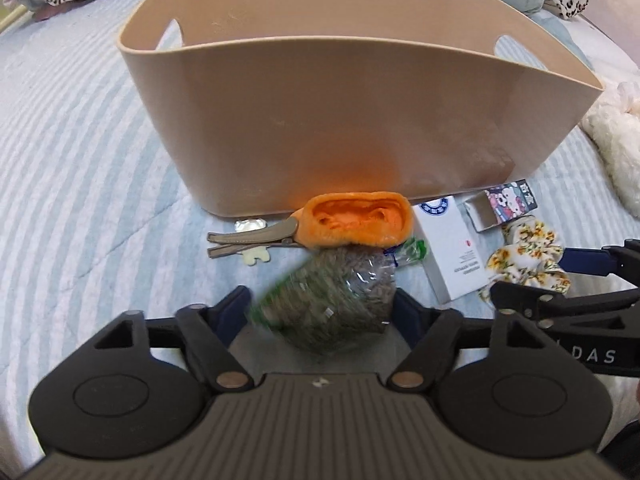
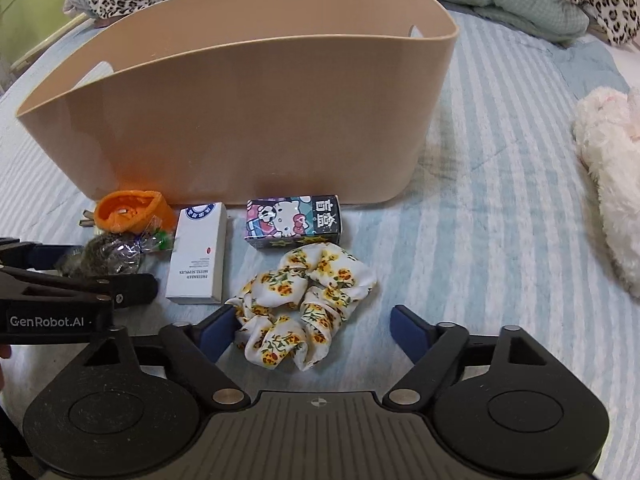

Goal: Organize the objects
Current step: 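Grasp the herb bag with the left tool while the right tool grasps the floral scrunchie, then carry both items over the basket and open both tools to release them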

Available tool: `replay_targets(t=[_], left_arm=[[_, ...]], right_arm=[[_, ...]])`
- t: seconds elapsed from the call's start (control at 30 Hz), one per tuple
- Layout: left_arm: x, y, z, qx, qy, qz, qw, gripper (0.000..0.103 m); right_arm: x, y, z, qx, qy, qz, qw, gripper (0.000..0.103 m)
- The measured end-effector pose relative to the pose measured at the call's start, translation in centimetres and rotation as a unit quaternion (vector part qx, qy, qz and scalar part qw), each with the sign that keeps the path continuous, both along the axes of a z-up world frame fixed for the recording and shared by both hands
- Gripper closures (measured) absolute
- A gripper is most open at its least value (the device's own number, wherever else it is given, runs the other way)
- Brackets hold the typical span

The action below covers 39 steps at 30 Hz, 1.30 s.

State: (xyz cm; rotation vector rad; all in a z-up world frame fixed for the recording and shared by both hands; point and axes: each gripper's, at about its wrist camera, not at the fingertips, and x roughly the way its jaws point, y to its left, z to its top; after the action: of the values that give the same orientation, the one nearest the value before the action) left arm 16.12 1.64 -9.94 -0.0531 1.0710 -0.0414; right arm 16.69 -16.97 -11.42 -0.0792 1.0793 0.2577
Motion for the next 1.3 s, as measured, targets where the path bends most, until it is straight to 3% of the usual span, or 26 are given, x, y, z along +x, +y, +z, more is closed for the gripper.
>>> replay_targets(t=[0.07,0.33,0.6,0.97,1.3], left_arm=[[0.0,0.1,0.2,0.003,0.001,0.002,1.0000,0.043],[-0.8,0.7,0.7,0.006,-0.013,-0.011,0.9998,0.051],[-2.2,1.7,2.5,-0.001,-0.021,-0.012,0.9997,0.052],[-5.8,2.7,8.6,0.014,-0.096,-0.026,0.9950,0.053],[-4.6,3.6,13.6,-0.006,-0.164,-0.017,0.9863,0.053]], right_arm=[[-0.3,0.1,0.2,0.001,-0.008,0.003,1.000,0.035],[-0.9,-0.3,1.1,0.014,-0.028,-0.004,0.999,0.085],[-2.9,-0.5,2.2,0.002,-0.044,0.001,0.999,0.090],[-4.7,-1.0,7.2,0.041,-0.104,-0.011,0.994,0.090],[-3.4,-1.1,13.0,0.065,-0.166,-0.010,0.984,0.090]])
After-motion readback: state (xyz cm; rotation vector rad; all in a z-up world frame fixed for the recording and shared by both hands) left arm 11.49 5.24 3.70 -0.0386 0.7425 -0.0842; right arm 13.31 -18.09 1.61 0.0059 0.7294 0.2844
